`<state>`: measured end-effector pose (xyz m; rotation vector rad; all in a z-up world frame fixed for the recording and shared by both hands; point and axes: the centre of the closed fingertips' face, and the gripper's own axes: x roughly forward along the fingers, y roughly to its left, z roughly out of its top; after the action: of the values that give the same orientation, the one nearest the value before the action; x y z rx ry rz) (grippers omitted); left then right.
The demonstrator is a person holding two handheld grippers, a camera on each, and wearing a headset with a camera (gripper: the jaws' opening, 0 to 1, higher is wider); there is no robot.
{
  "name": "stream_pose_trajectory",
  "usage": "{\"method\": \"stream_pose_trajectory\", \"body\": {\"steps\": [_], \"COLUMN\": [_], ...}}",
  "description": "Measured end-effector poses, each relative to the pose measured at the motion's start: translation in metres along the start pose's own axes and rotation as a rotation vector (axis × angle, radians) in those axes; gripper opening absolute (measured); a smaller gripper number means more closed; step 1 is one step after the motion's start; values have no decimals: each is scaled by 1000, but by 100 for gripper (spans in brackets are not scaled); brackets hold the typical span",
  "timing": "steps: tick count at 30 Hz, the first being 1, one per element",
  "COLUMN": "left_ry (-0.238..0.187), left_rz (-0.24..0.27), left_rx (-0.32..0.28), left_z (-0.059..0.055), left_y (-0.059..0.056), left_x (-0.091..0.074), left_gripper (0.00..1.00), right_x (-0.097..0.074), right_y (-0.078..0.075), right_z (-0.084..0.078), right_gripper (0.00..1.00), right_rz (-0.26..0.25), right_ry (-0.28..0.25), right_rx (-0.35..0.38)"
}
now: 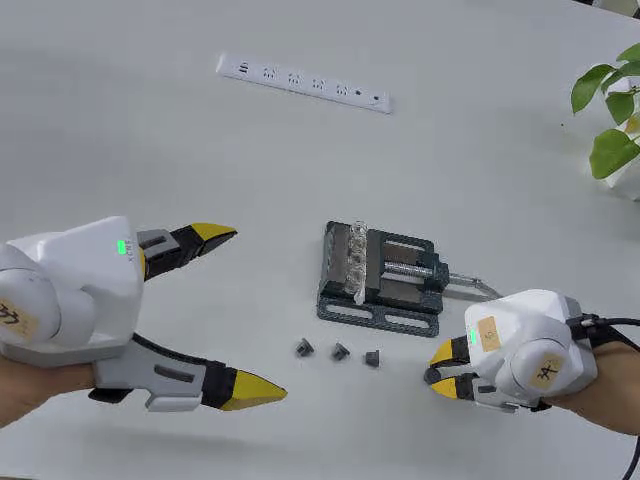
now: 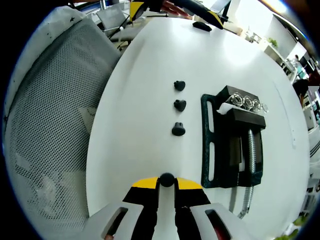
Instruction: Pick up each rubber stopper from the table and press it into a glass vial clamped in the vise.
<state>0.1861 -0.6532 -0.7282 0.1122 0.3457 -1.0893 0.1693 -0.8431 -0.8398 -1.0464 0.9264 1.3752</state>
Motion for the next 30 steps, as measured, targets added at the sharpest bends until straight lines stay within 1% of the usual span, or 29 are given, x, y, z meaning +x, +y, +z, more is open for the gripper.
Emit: {"method": "stream_pose_trajectory", "body": {"steps": [6, 11, 15, 24, 27, 30], "left_ry": [0, -4, -7, -7, 1, 1], "left_rz": [-4, -7, -10, -16, -20, -22], "left_rx": [2, 5, 7, 19, 27, 29], "left_z": [1, 3, 4, 5, 4, 4], "left_y": [-1, -2, -3, -4, -4, -4], "left_x": [2, 3, 3, 4, 3, 3], "left_gripper": [99, 99, 99, 99, 99, 99], "right_x": [-6, -14, -27, -52, -61, -68], "right_y": [1, 1, -2, -14, -20, -28], "right_z": [3, 7, 20, 44, 51, 59], "right_gripper": [7, 7, 7, 6, 6, 6], "right_rz": [1, 7, 6, -1, -6, -8], "right_ry": [-13, -29, -56, -81, -85, -97], "right_rx": [11, 24, 38, 17, 9, 9]}}
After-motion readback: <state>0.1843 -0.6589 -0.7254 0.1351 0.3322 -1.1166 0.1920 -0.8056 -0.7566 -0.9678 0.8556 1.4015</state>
